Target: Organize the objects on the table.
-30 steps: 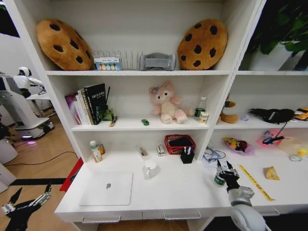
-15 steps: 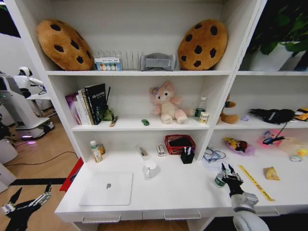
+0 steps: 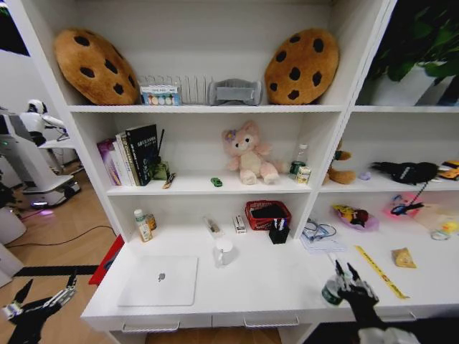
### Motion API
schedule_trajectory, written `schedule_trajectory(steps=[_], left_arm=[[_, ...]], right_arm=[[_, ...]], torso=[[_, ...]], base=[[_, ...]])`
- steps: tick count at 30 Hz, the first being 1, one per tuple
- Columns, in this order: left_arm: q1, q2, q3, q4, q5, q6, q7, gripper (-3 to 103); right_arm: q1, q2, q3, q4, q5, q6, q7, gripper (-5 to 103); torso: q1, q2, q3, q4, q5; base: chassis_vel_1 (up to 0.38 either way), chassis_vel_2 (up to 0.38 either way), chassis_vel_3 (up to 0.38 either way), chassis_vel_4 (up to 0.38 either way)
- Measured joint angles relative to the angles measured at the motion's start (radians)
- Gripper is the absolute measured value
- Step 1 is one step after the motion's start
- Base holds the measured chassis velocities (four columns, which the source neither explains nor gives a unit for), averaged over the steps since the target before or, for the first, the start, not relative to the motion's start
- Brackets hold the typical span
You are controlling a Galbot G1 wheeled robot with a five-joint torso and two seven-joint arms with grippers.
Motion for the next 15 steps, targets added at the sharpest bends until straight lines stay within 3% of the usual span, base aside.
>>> schedule_trajectory(steps=[9,15], left_arm=[[0.0,0.0,0.0,0.0,0.0,0.0,0.0,100],[0.0,0.0,0.0,0.0,0.0,0.0,0.0,100]], right_arm=[[-0.074,0.042,-0.122,-0.19,-0.136,0.123,0.009,29],[0.02,0.044,-0.141,-0.421,-0.169,0.19,0.001,29]], torso=[[0.0,0.0,0.0,0.0001,-0.0003],[0.0,0.0,0.0,0.0001,0.0001]], base=[[0.0,0.0,0.0,0.0],[0.0,0.0,0.0,0.0]])
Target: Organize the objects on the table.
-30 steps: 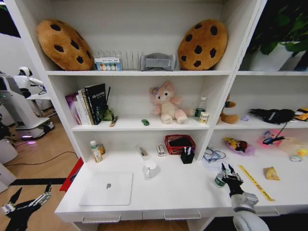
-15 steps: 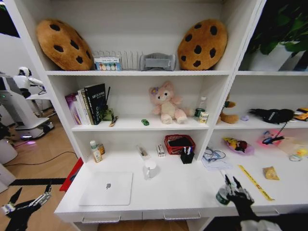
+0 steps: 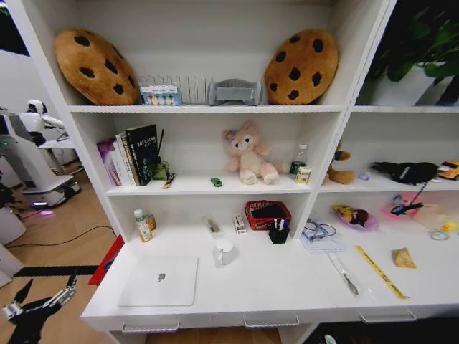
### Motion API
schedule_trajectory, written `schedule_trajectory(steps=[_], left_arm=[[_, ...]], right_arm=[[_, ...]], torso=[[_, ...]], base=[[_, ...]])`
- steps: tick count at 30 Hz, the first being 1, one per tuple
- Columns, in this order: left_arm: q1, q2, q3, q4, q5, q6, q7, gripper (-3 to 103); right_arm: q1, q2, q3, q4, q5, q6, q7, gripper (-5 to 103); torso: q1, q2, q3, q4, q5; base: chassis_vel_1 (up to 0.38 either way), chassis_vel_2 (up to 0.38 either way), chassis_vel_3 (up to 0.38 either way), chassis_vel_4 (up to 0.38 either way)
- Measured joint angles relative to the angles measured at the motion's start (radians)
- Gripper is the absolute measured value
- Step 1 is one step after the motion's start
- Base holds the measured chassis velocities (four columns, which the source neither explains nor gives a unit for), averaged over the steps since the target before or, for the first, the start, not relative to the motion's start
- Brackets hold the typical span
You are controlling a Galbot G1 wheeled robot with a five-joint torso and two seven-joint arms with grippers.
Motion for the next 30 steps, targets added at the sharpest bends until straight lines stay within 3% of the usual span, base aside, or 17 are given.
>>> schedule_trajectory(steps=[2,15,27,30], left_arm=[[0.0,0.0,0.0,0.0,0.0,0.0,0.0,100],[0.0,0.0,0.0,0.0,0.0,0.0,0.0,100],[0.0,0.0,0.0,0.0,0.0,0.0,-0.001,100],[0.0,0.0,0.0,0.0,0.0,0.0,0.0,100]], right_arm=[[0.085,0.001,-0.007,-0.157,-0.009,0.035,-0.022,29],[0.381,0.003,-0.021,-0.585,-0.042,0.099,-0.084,29],[0.532,-0.016,-0.012,-0.791,-0.033,0.141,-0.121,29],[0.587,-0.019,-0.01,-0.852,-0.033,0.155,-0.136,29]], torso=[[0.0,0.0,0.0,-0.0001,0.0001],[0.0,0.0,0.0,0.0,-0.0002],[0.0,0.0,0.0,0.0,0.0007],[0.0,0.0,0.0,0.0003,-0.0007]], base=[[0.0,0.0,0.0,0.0],[-0.003,-0.002,0.005,0.005],[-0.152,-0.168,0.156,0.153],[-0.254,-0.251,0.235,0.258]])
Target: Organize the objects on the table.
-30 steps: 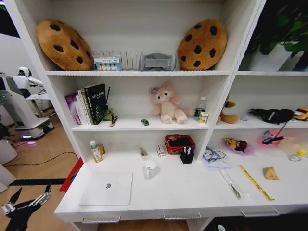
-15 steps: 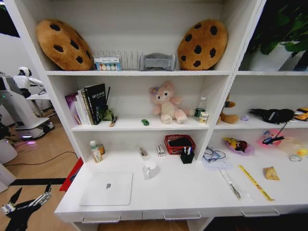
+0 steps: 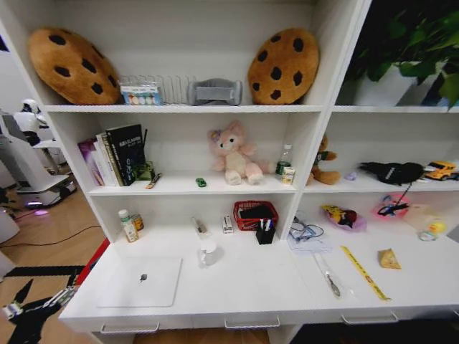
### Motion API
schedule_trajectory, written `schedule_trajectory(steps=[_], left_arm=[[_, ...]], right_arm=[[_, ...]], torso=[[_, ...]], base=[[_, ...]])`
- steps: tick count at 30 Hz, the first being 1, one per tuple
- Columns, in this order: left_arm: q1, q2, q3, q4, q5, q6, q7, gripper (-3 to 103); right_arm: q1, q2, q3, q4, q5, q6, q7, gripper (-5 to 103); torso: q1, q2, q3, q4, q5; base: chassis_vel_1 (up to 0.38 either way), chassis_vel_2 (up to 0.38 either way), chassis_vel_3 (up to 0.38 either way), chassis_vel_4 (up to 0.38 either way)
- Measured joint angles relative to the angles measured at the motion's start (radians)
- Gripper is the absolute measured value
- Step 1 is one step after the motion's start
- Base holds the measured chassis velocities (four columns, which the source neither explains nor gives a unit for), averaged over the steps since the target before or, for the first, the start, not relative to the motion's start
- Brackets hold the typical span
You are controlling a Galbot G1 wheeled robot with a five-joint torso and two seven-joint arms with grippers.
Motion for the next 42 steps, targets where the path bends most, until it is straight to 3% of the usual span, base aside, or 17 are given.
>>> schedule_trajectory(steps=[2,10,13,16,19,21,35,36,42], left_arm=[[0.0,0.0,0.0,0.0,0.0,0.0,0.0,100],[0.0,0.0,0.0,0.0,0.0,0.0,0.0,100],[0.0,0.0,0.0,0.0,0.0,0.0,0.0,100],[0.0,0.0,0.0,0.0,0.0,0.0,0.001,100],[0.0,0.0,0.0,0.0,0.0,0.0,0.001,100],[0.0,0.0,0.0,0.0,0.0,0.0,0.001,100],[0.0,0.0,0.0,0.0,0.0,0.0,0.0,100],[0.0,0.0,0.0,0.0,0.0,0.0,0.0,100],[0.0,0.0,0.0,0.0,0.0,0.0,0.0,100]], right_arm=[[0.013,0.0,0.0,-0.016,-0.001,0.004,-0.004,29],[0.057,0.008,-0.007,-0.062,-0.02,0.015,-0.022,29],[0.066,0.018,-0.011,-0.081,-0.029,0.028,-0.029,29],[0.071,0.025,-0.012,-0.089,-0.036,0.036,-0.034,29],[0.08,0.034,-0.02,-0.104,-0.044,0.04,-0.045,29],[0.097,0.041,-0.028,-0.128,-0.047,0.05,-0.074,29],[0.235,0.087,-0.089,-0.284,-0.062,0.112,-0.238,27],[0.242,0.093,-0.085,-0.291,-0.064,0.117,-0.242,37],[0.221,0.095,-0.081,-0.273,-0.065,0.119,-0.244,54]], torso=[[0.0,0.0,0.0,-0.0002,0.0012],[0.0,0.0,0.0,-0.0002,0.0],[0.0,0.0,0.0,0.0004,0.0015],[0.0,0.0,0.0,-0.0003,-0.0001],[0.0,0.0,0.0,-0.0009,0.0012],[0.0,0.0,0.0,-0.0006,-0.0004],[0.0,0.0,0.0,-0.0002,0.0007],[0.0,0.0,0.0,-0.0002,0.0006],[0.0,0.0,0.0,-0.0004,0.0005]], base=[[-0.249,-0.251,0.25,0.251],[-0.32,-0.316,0.323,0.315],[-0.301,-0.254,0.285,0.255],[-0.071,-0.214,0.127,0.117],[-0.032,-0.047,0.059,-0.037],[0.013,0.057,-0.026,-0.056],[0.033,0.04,-0.019,-0.028],[0.0,0.0,0.0,0.0],[0.0,0.0,0.0,0.0]])
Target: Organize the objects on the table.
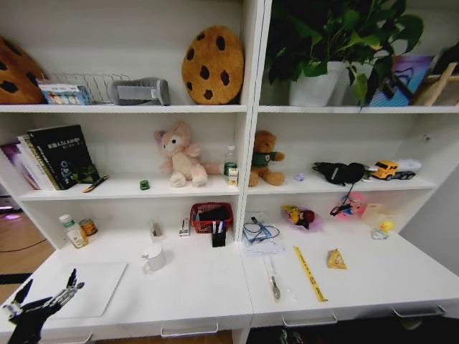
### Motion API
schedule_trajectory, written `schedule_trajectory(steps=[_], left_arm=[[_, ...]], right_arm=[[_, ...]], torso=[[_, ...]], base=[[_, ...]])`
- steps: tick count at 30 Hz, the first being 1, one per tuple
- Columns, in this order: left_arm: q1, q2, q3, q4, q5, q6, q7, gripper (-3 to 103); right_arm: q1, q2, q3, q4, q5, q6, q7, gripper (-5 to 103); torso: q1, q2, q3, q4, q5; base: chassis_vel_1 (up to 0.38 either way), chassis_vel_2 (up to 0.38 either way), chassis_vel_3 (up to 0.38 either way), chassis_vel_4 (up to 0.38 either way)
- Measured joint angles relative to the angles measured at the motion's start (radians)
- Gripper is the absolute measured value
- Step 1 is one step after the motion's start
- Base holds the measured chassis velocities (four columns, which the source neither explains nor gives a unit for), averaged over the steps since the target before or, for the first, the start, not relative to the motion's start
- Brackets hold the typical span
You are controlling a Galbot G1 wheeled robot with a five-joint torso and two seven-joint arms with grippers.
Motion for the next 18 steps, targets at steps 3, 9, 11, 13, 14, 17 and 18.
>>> schedule_trajectory(steps=[3,9,11,13,14,17,18], left_arm=[[0.0,0.0,0.0,0.0,0.0,0.0,0.0,100],[0.0,0.0,0.0,0.0,0.0,0.0,0.0,100],[0.0,0.0,0.0,0.0,0.0,0.0,0.0,100],[0.0,0.0,0.0,0.0,0.0,0.0,0.0,100],[0.0,0.0,0.0,0.0,0.0,0.0,0.0,100],[0.0,0.0,0.0,0.0,0.0,0.0,0.0,100],[0.0,0.0,0.0,0.0,0.0,0.0,0.0,100]], right_arm=[[-0.037,-0.005,0.001,0.03,-0.002,0.005,0.01,65],[-0.183,-0.033,0.017,0.143,0.024,0.025,0.031,86],[-0.292,-0.051,0.035,0.211,0.06,0.037,0.03,96],[-0.355,-0.055,0.048,0.262,0.083,0.038,0.03,99],[-0.401,-0.057,0.058,0.307,0.102,0.038,0.031,100],[-0.489,-0.063,0.075,0.403,0.126,0.039,0.04,100],[-0.551,-0.071,0.085,0.491,0.138,0.039,0.047,100]], torso=[[0.0,0.0,0.0,0.0001,0.0001],[0.0,0.0,0.0,-0.0003,0.0001],[0.0,0.0,0.0,0.0002,0.0],[0.0,0.0,0.0,-0.0005,-0.0001],[0.0,0.0,0.0,-0.0004,0.0003],[0.0,0.0,0.0,-0.0001,0.0003],[0.0,0.0,0.0,-0.0003,0.0001]], base=[[0.0,0.0,0.0,0.0],[0.0,0.0,0.0,0.0],[0.0,0.0,0.0,0.0],[0.0,0.0,0.0,0.0],[0.0,0.0,0.0,0.0],[0.0,0.0,0.0,0.0],[0.0,0.0,0.0,0.0]])
